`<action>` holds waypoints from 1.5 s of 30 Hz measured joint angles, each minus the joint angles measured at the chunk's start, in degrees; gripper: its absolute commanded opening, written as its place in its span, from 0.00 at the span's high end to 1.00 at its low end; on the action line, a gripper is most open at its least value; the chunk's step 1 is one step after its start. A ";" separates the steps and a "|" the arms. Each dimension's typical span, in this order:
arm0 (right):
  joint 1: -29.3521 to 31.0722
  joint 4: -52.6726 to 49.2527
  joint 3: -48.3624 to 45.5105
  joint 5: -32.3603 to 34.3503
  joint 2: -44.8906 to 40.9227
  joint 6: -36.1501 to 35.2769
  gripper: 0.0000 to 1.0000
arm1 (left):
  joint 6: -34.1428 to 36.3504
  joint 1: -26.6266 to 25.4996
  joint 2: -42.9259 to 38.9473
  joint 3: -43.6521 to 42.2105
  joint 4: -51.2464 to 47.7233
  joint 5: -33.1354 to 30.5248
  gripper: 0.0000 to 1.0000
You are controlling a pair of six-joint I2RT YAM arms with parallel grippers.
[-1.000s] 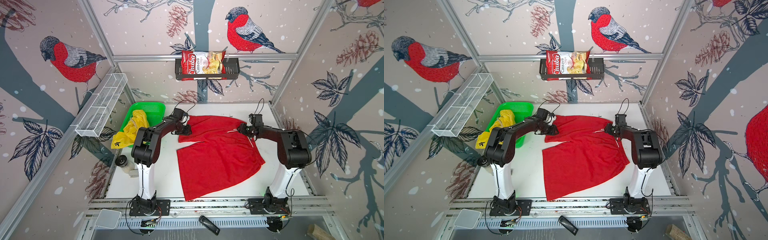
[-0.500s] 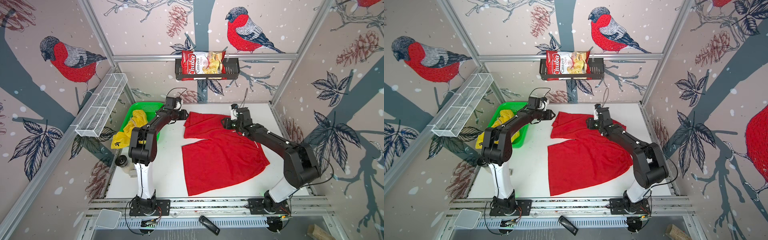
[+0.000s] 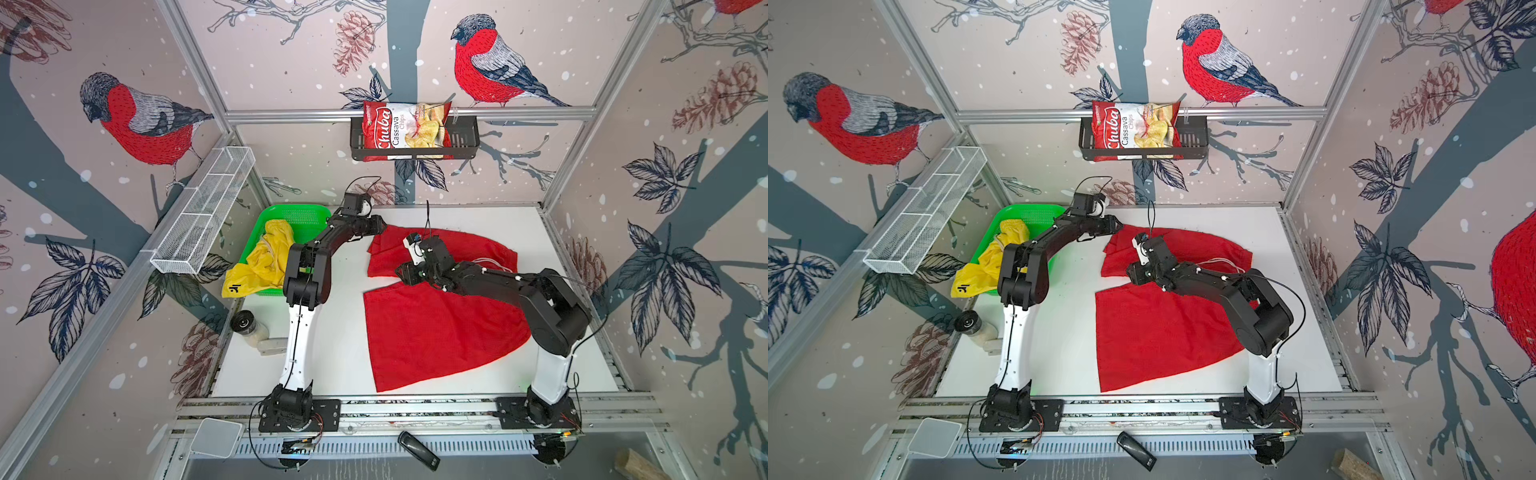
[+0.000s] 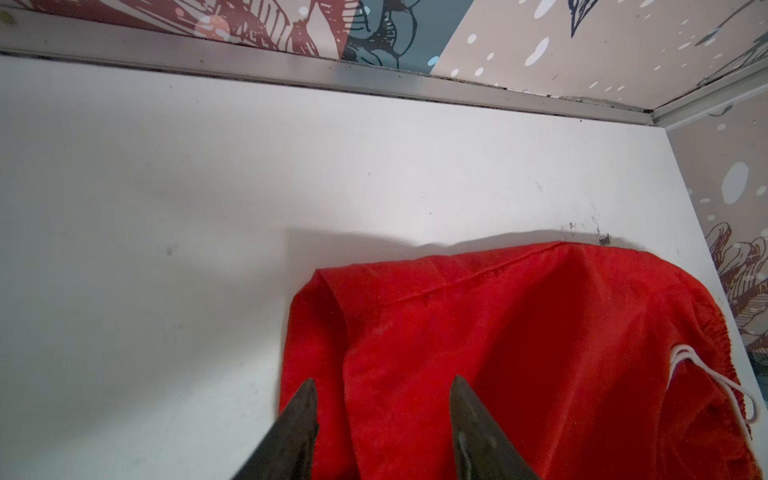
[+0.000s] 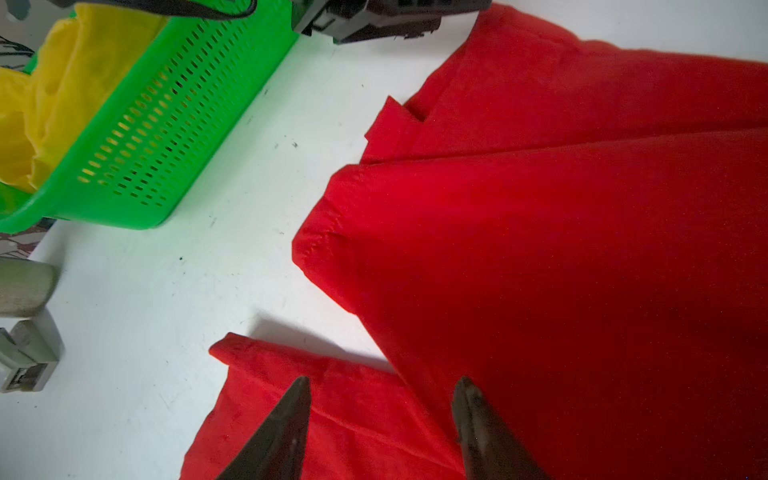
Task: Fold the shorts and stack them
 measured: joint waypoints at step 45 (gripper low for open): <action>5.16 11.13 -23.10 -0.76 -8.24 2.84 0.33 | -2.45 -0.33 11.45 15.43 7.08 -0.98 0.59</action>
